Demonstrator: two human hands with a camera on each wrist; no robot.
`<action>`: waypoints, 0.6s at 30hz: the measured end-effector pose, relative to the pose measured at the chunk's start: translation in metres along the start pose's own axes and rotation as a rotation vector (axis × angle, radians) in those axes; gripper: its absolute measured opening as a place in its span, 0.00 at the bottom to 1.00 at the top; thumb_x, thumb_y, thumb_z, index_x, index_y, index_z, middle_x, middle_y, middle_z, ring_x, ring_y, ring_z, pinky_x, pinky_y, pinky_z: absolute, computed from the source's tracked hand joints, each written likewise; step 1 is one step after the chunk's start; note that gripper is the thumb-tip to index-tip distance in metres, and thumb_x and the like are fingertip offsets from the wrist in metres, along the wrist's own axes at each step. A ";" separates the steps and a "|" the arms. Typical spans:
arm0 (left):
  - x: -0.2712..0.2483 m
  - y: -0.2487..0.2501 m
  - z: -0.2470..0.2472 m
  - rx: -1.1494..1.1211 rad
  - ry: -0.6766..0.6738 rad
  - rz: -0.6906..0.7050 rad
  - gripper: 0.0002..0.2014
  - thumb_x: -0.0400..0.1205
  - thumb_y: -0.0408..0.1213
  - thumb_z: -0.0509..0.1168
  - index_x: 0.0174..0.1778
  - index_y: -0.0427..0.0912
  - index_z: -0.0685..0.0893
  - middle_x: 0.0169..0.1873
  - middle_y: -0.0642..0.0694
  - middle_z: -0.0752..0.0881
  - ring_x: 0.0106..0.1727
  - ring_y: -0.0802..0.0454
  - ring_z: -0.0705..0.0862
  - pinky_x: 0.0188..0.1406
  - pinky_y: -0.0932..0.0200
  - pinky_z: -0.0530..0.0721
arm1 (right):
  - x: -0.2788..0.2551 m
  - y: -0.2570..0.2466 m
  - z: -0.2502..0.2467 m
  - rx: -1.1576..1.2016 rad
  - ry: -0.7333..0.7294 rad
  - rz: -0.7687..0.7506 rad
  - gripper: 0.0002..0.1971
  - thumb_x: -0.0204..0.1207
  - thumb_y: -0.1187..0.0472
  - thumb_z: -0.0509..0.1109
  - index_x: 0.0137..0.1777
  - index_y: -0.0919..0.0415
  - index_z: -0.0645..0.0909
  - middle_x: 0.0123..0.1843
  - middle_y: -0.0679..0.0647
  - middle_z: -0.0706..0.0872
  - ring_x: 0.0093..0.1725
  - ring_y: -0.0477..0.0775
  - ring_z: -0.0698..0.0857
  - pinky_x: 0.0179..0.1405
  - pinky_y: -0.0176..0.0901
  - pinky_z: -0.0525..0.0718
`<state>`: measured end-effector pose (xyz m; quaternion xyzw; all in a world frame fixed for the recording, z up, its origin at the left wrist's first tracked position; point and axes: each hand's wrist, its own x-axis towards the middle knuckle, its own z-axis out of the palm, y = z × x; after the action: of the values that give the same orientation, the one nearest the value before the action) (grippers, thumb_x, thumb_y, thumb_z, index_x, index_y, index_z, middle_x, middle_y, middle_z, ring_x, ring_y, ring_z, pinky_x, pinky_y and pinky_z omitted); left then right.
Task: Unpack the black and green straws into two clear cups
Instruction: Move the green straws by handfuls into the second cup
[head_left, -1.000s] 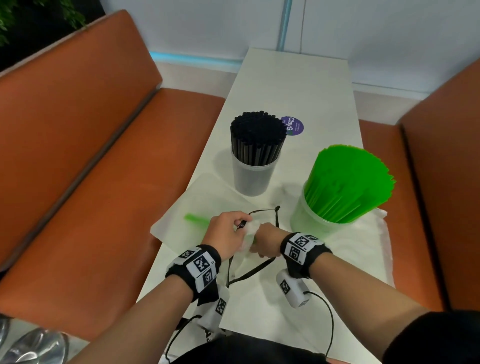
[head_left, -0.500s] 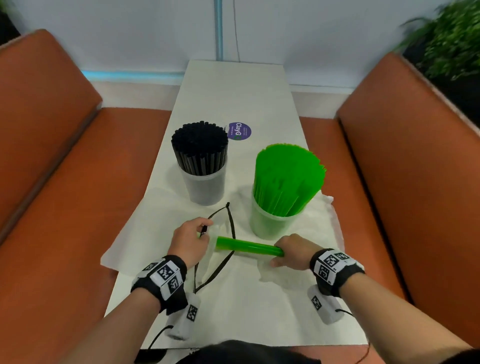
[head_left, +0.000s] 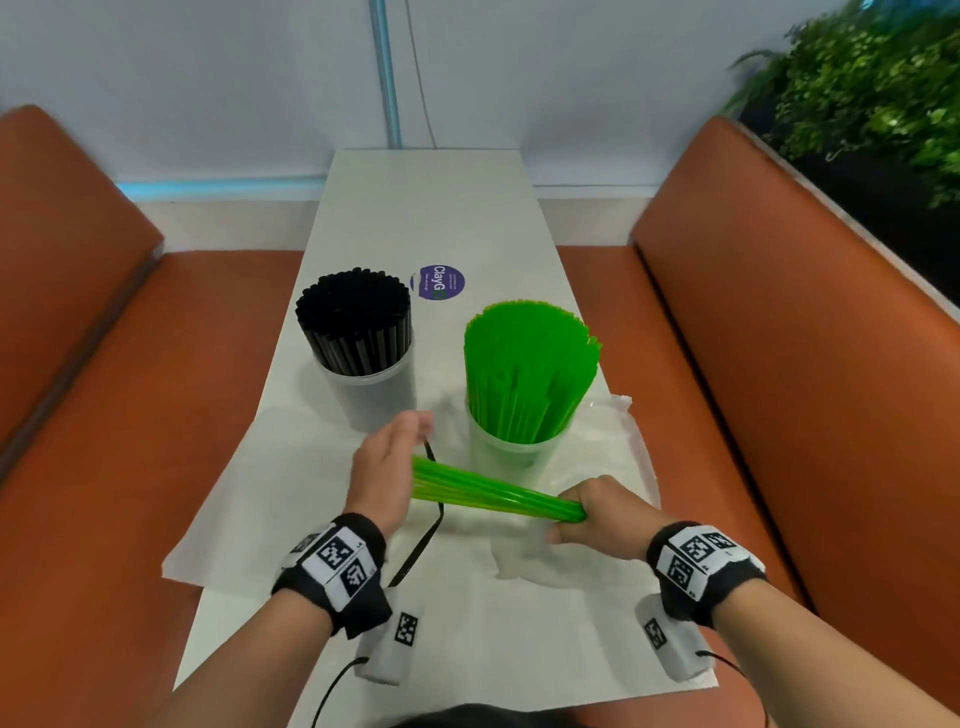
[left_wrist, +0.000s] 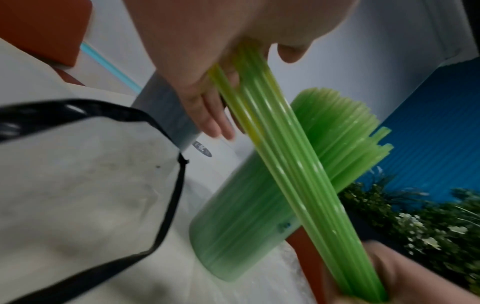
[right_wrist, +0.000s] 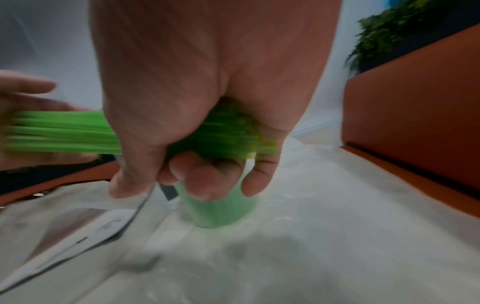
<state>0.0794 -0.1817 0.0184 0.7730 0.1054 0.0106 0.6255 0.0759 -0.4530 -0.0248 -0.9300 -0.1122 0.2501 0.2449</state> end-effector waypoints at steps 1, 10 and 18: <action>-0.002 0.003 0.007 -0.001 -0.047 0.005 0.16 0.88 0.48 0.56 0.49 0.51 0.90 0.46 0.50 0.92 0.52 0.52 0.89 0.65 0.45 0.82 | 0.005 -0.011 0.000 -0.017 -0.016 -0.028 0.14 0.71 0.41 0.77 0.32 0.48 0.81 0.31 0.46 0.83 0.27 0.41 0.78 0.27 0.33 0.74; 0.004 0.022 -0.011 -0.254 0.012 0.058 0.27 0.89 0.56 0.46 0.61 0.45 0.86 0.48 0.39 0.92 0.46 0.38 0.91 0.47 0.45 0.88 | 0.017 -0.083 -0.014 0.120 -0.060 -0.149 0.17 0.75 0.46 0.75 0.41 0.61 0.80 0.30 0.55 0.83 0.24 0.48 0.83 0.28 0.40 0.82; 0.001 0.028 -0.027 -0.645 0.079 -0.041 0.14 0.89 0.44 0.56 0.54 0.40 0.84 0.41 0.38 0.89 0.38 0.40 0.89 0.46 0.42 0.88 | -0.001 -0.138 -0.038 0.516 0.088 -0.358 0.14 0.77 0.52 0.75 0.37 0.60 0.79 0.21 0.50 0.78 0.22 0.49 0.76 0.26 0.39 0.77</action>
<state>0.0802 -0.1613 0.0513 0.5317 0.1361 0.0609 0.8337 0.0826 -0.3506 0.0750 -0.8126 -0.1963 0.1830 0.5174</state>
